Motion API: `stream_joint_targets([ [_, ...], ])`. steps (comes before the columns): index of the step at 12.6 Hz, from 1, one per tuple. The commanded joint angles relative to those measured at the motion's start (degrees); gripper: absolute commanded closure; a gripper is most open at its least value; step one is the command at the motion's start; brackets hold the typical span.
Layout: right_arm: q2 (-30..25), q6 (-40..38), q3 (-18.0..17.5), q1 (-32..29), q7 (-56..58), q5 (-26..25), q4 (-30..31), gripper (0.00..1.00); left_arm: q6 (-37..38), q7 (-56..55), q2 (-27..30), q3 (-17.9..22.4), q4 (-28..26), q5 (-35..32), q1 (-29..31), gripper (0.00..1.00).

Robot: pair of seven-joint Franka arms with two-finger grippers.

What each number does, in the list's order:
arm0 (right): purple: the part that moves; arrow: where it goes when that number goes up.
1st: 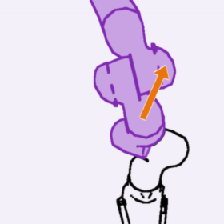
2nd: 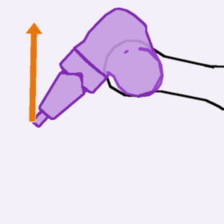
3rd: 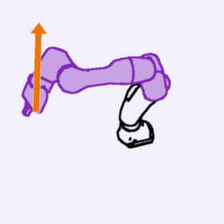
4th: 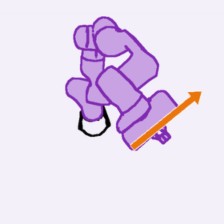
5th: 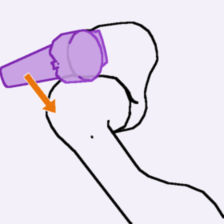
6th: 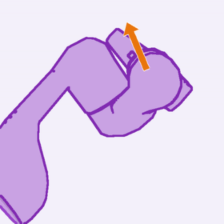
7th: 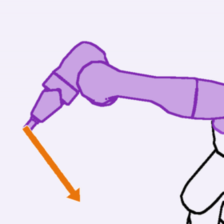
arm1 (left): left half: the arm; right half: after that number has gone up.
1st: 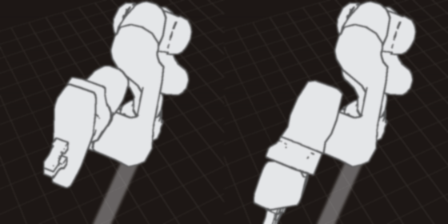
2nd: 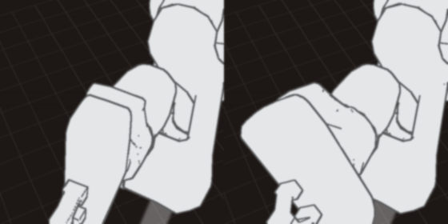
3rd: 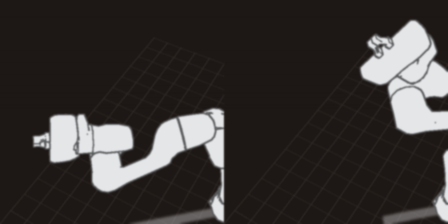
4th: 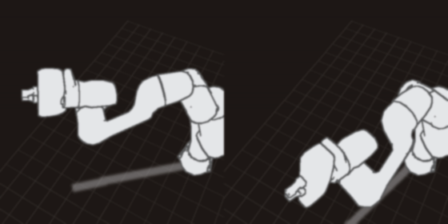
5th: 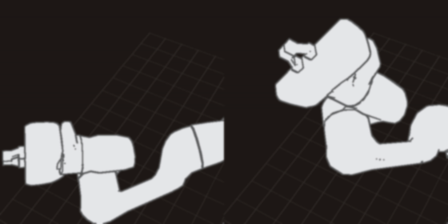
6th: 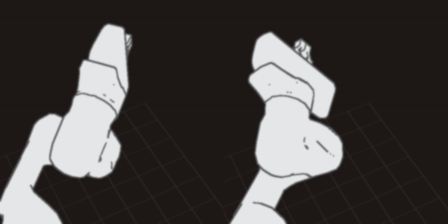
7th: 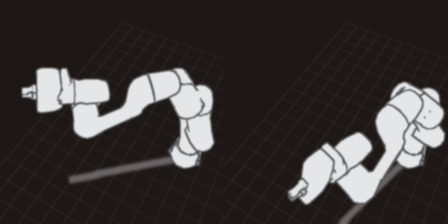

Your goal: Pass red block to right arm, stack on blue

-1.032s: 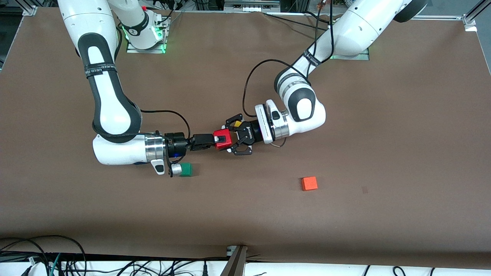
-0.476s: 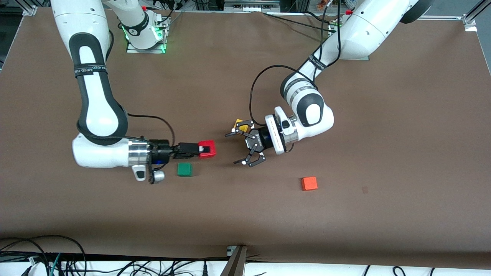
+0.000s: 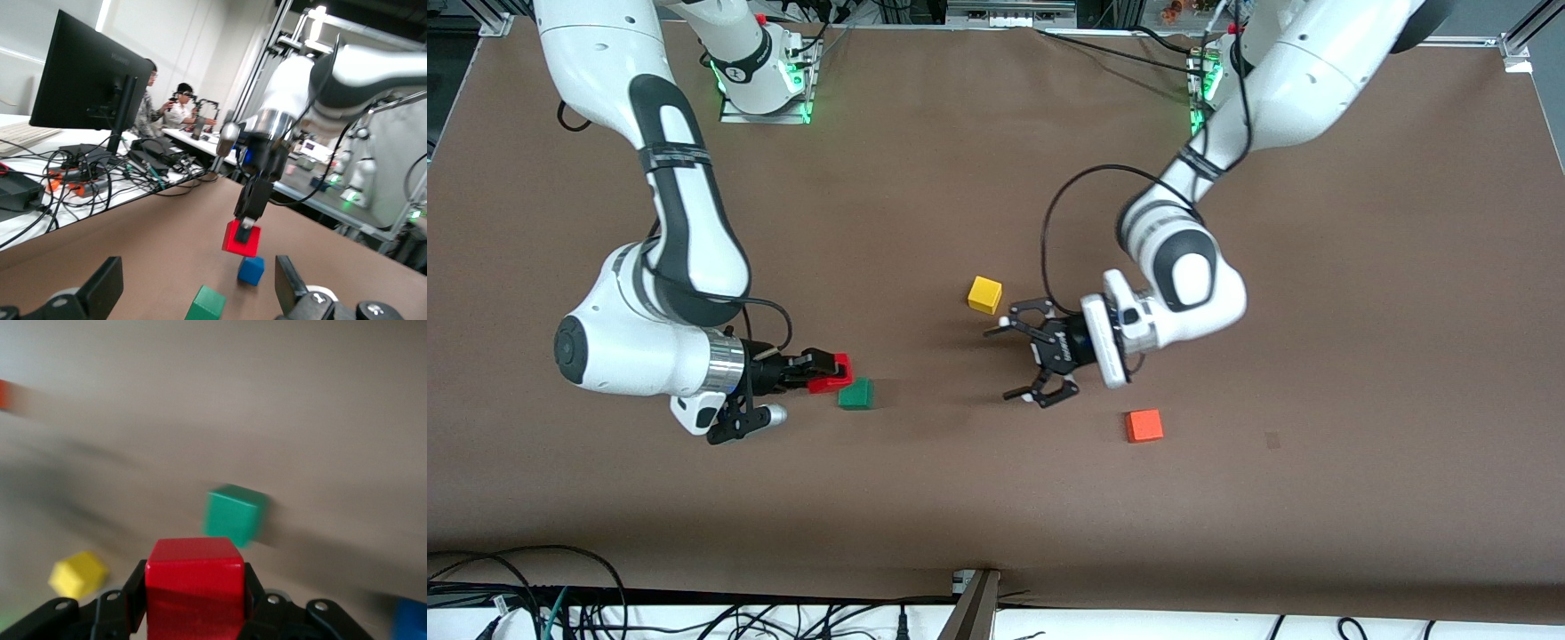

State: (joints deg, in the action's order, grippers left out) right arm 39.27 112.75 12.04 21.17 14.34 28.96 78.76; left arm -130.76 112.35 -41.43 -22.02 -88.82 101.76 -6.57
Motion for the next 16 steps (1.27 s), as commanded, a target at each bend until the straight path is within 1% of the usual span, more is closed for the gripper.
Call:
stream_joint_targets([
  [1,-0.77,0.98,0.09,1.51,-7.20,-13.96,1.39,1.00,8.04,-9.21,1.61,-0.57,-1.62,-10.13,6.11,0.00],
  [3,-2.69,1.24,0.09,1.77,-11.68,-20.57,4.55,1.00,13.57,-17.82,2.75,-0.40,-1.01,-19.09,9.98,0.00],
  [4,-4.62,3.07,0.09,1.95,-13.36,-23.56,7.61,1.00,16.82,-21.95,2.93,-0.48,-0.22,-23.75,12.09,0.00],
  [6,-10.58,12.09,0.09,3.08,-15.92,-25.26,18.66,1.00,24.38,-28.47,3.10,-0.40,1.36,-30.28,15.43,0.00],
  [8,-16.83,19.40,0.09,3.18,-15.92,-25.88,29.21,1.00,30.71,-36.45,5.29,-0.22,1.63,-35.29,19.04,0.00],
  [10,-20.45,25.20,1.31,3.09,-15.84,-25.97,36.52,1.00,38.35,-46.12,6.27,-0.31,5.21,-42.66,22.12,0.00],
  [13,-20.38,31.71,3.25,3.09,-15.40,-25.97,40.77,1.00,47.50,-61.32,6.97,-0.22,13.47,-54.78,23.10,0.00],
  [14,-19.76,32.78,3.43,3.01,-15.40,-25.88,40.86,1.00,49.96,-65.98,7.67,-0.22,14.97,-58.57,23.10,0.00],
  [16,-18.36,34.71,3.51,2.57,-15.31,-25.88,40.69,1.00,53.32,-74.77,10.82,-0.48,15.43,-64.64,22.92,0.00],
])
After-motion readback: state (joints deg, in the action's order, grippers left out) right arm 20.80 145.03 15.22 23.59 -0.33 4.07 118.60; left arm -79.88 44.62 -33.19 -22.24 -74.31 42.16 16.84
